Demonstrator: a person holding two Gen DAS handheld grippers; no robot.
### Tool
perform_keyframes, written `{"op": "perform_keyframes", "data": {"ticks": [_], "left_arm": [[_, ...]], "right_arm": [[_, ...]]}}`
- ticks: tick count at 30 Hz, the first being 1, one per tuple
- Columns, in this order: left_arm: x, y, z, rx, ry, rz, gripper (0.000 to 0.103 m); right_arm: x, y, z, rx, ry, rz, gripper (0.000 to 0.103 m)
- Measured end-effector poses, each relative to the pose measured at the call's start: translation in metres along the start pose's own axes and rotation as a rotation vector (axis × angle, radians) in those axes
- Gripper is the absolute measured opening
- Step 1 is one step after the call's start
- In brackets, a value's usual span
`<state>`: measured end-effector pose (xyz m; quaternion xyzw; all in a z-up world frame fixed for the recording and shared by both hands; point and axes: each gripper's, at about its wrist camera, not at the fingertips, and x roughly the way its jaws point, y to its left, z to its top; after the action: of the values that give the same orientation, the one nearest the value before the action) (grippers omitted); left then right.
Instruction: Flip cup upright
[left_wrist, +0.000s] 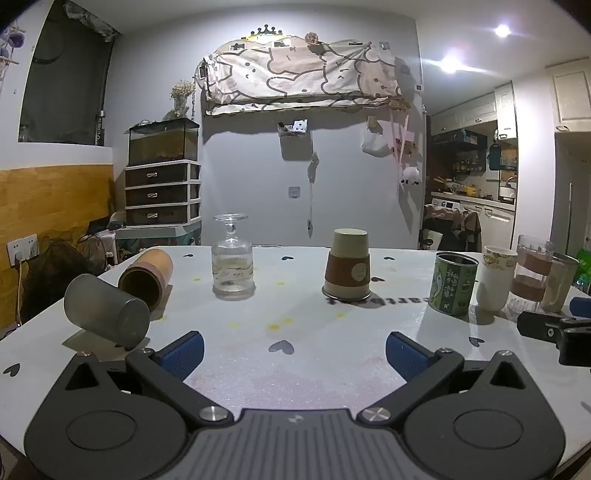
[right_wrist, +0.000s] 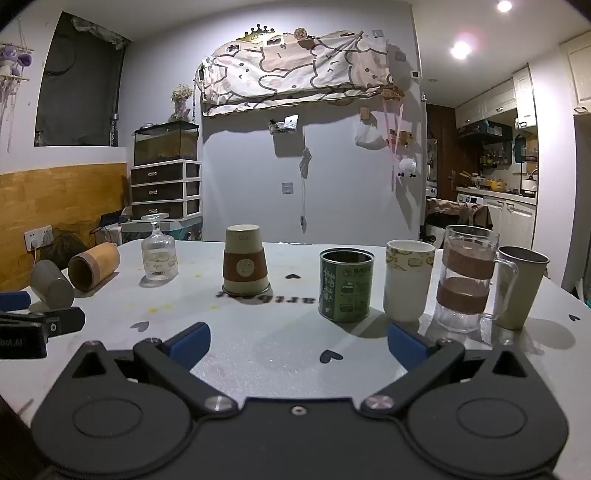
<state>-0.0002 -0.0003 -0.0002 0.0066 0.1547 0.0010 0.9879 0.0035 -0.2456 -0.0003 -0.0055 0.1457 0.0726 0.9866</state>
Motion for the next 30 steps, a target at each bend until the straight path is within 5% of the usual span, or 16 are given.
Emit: {"op": "perform_keyframes", "data": {"ticks": [30], "left_arm": [[0.0002,0.0001,0.0002,-0.003,0.006,0.000,0.103]], "right_arm": [[0.0003,-0.0009,0.0000,0.001,-0.005,0.000,0.103]]}}
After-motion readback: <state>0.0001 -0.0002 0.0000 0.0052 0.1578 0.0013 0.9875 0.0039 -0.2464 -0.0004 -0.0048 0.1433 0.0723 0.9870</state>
